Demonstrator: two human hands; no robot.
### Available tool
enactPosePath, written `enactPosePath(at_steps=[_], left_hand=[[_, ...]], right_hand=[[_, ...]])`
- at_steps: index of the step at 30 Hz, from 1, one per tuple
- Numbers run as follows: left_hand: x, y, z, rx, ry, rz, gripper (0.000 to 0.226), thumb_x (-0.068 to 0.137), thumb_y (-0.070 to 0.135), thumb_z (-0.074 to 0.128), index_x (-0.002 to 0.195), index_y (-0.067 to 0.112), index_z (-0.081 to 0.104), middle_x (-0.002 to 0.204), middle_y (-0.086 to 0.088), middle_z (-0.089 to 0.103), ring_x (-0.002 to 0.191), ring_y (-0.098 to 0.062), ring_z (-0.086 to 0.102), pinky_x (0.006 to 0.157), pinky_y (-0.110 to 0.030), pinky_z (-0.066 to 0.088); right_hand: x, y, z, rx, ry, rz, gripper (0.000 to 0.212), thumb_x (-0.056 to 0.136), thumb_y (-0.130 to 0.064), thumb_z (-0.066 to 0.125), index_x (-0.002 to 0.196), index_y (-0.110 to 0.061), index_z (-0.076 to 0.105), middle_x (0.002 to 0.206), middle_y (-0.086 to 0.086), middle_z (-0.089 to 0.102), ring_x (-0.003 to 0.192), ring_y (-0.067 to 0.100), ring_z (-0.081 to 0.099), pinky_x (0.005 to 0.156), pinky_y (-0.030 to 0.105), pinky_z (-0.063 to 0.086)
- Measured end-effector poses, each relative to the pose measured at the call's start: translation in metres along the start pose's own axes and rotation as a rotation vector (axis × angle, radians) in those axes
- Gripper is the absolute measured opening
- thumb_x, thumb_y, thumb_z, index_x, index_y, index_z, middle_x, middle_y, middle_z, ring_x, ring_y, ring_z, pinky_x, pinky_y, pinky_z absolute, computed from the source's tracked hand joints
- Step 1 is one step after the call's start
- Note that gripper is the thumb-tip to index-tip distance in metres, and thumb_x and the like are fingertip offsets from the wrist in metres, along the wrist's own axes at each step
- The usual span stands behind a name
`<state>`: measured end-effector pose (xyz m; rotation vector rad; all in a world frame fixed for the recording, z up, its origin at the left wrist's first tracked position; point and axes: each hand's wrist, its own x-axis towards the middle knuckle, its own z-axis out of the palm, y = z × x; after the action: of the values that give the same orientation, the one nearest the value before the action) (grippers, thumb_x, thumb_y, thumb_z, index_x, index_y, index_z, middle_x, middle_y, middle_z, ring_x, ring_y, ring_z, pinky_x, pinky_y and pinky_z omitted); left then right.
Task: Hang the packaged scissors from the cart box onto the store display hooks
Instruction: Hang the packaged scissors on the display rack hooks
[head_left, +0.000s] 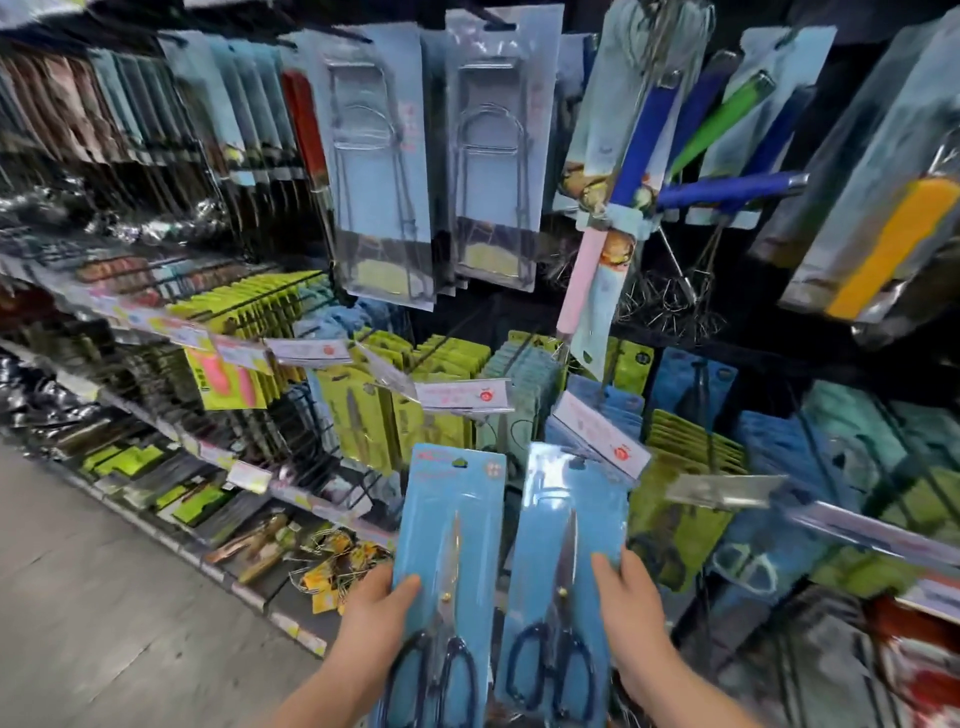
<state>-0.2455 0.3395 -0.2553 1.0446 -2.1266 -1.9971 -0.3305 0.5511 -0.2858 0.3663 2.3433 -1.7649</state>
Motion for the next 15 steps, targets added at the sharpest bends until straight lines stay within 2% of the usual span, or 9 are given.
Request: enactPosePath(at_steps=[2, 4, 5, 8, 10, 12, 15], left_hand=[[0.008, 0.004, 0.0, 0.023, -0.027, -0.006, 0.016, 0.093, 0.014, 0.051, 0.097, 0.003, 0.062, 0.082, -0.009, 0.064, 0.066, -0.019, 0.054, 0.055, -0.028, 0.04], [0.016, 0.007, 0.0, 0.023, -0.067, -0.013, 0.013, 0.094, 0.012, 0.05, 0.097, 0.009, 0.062, 0.085, -0.006, 0.066, 0.069, -0.019, 0.058, 0.057, -0.028, 0.042], [0.018, 0.009, -0.001, 0.028, -0.087, -0.012, 0.013, 0.095, 0.012, 0.049, 0.098, 0.01, 0.062, 0.086, -0.006, 0.067, 0.07, -0.018, 0.059, 0.058, -0.028, 0.043], [0.026, 0.014, -0.005, 0.031, -0.147, -0.009, 0.012, 0.095, 0.012, 0.05, 0.1, 0.01, 0.061, 0.089, -0.006, 0.069, 0.079, -0.022, 0.064, 0.07, -0.033, 0.051], [0.031, 0.018, -0.008, 0.021, -0.173, -0.003, 0.011, 0.095, 0.012, 0.05, 0.098, 0.014, 0.061, 0.091, -0.004, 0.069, 0.084, -0.021, 0.065, 0.073, -0.034, 0.051], [0.035, 0.022, -0.01, 0.019, -0.204, -0.014, 0.013, 0.096, 0.012, 0.048, 0.093, 0.017, 0.059, 0.092, -0.004, 0.068, 0.084, -0.019, 0.064, 0.068, -0.031, 0.05], [0.042, 0.02, -0.013, 0.043, -0.246, -0.007, 0.011, 0.096, 0.011, 0.049, 0.097, 0.014, 0.059, 0.096, -0.011, 0.069, 0.085, -0.026, 0.065, 0.078, -0.041, 0.054]], right_hand=[[0.003, 0.002, 0.004, 0.013, 0.022, 0.023, 0.033, 0.098, -0.025, 0.041, 0.122, -0.004, 0.05, 0.117, 0.013, 0.057, 0.103, 0.026, 0.052, 0.086, 0.036, 0.039], [0.007, 0.007, 0.009, 0.014, 0.053, 0.041, 0.044, 0.097, -0.031, 0.043, 0.135, -0.008, 0.044, 0.134, 0.009, 0.051, 0.121, 0.026, 0.049, 0.095, 0.037, 0.038], [0.01, 0.007, 0.011, 0.022, 0.068, 0.049, 0.044, 0.097, -0.031, 0.044, 0.134, -0.008, 0.045, 0.135, 0.011, 0.052, 0.119, 0.024, 0.05, 0.093, 0.036, 0.038], [0.021, -0.003, 0.012, 0.005, 0.105, 0.058, 0.034, 0.097, -0.022, 0.044, 0.122, -0.001, 0.052, 0.114, 0.015, 0.059, 0.098, 0.025, 0.053, 0.082, 0.033, 0.038], [0.036, -0.014, 0.014, 0.0, 0.139, 0.081, 0.04, 0.098, -0.021, 0.044, 0.131, 0.001, 0.046, 0.116, 0.017, 0.055, 0.102, 0.029, 0.054, 0.081, 0.028, 0.034], [0.05, -0.023, 0.016, 0.009, 0.167, 0.095, 0.048, 0.099, -0.023, 0.042, 0.14, 0.0, 0.035, 0.122, 0.021, 0.052, 0.1, 0.031, 0.053, 0.078, 0.028, 0.033], [0.063, -0.026, 0.017, -0.044, 0.176, 0.142, 0.046, 0.1, -0.025, 0.04, 0.137, 0.001, 0.036, 0.133, 0.024, 0.047, 0.115, 0.037, 0.05, 0.077, 0.03, 0.032]])
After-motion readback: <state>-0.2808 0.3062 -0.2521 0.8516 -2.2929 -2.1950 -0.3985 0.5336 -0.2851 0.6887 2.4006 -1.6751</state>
